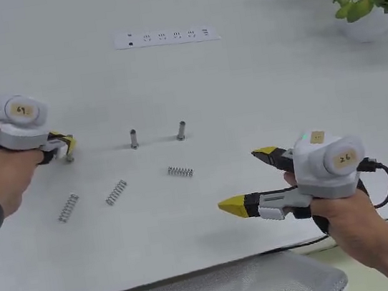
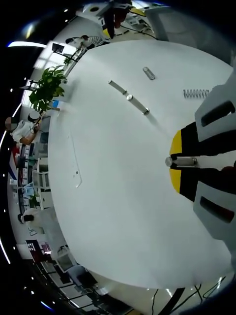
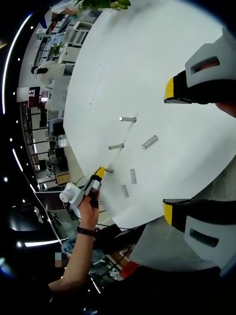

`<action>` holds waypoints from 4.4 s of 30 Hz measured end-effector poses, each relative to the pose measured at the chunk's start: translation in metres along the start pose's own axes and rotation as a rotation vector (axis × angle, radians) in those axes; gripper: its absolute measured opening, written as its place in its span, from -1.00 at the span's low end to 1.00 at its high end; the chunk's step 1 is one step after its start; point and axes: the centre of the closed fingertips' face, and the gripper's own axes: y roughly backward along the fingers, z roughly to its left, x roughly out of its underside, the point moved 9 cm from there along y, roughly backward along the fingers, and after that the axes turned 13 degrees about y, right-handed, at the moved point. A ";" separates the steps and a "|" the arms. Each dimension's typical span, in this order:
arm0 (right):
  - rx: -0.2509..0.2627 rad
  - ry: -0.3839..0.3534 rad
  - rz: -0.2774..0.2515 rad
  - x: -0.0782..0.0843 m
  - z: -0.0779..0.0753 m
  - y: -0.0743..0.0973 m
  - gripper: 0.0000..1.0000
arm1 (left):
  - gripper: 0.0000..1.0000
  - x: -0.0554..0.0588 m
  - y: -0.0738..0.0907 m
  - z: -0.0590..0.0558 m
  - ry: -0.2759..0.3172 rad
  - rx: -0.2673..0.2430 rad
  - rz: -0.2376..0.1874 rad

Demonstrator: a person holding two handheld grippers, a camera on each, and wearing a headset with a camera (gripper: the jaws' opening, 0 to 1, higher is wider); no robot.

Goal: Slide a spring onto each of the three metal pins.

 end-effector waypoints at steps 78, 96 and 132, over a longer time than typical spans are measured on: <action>0.002 -0.004 0.001 0.003 -0.001 0.000 0.57 | -0.78 0.009 -0.002 -0.021 -0.047 0.010 0.025; -0.002 -0.005 -0.002 0.004 0.000 -0.002 0.57 | -0.47 0.020 0.019 -0.011 -0.024 0.018 0.032; -0.024 0.007 -0.005 -0.001 0.001 -0.009 0.57 | -0.20 0.036 0.092 -0.004 0.018 0.025 -0.086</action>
